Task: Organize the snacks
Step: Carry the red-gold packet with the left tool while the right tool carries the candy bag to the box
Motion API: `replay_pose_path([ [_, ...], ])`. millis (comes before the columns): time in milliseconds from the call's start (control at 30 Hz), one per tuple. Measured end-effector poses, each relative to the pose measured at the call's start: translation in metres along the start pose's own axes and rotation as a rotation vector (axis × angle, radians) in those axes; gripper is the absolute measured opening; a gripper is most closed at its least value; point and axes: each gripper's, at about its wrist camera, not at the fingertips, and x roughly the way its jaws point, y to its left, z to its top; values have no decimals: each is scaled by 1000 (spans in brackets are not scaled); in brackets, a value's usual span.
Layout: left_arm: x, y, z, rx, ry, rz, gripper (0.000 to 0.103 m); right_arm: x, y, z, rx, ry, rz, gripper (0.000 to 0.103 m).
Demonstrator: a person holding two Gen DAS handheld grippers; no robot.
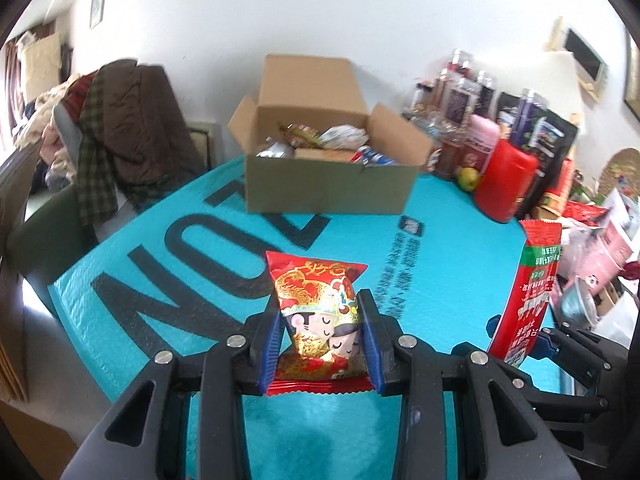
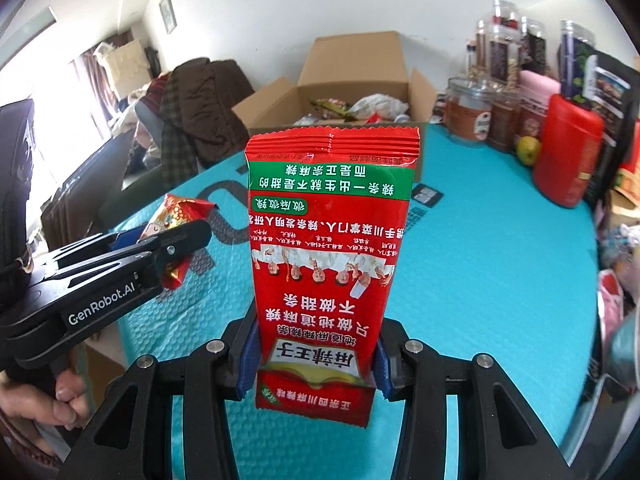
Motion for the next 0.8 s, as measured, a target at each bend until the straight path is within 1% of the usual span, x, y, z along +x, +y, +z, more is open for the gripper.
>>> replay_pose_path([
  [167, -17, -14, 6, 35, -40, -27, 35, -24, 1, -2, 0, -52, 2, 45],
  [333, -33, -26, 22, 66, -99, -48, 35, -42, -1, 6, -7, -101, 8, 45],
  [433, -38, -30, 35, 73, -128, -68, 35, -50, -3, 14, -17, -134, 3, 45],
  [567, -43, -34, 53, 86, -166, -82, 35, -56, -6, 30, -27, -170, 18, 45],
  [800, -39, -38, 84, 109, -208, -94, 35, -60, -11, 65, -55, -219, 26, 45],
])
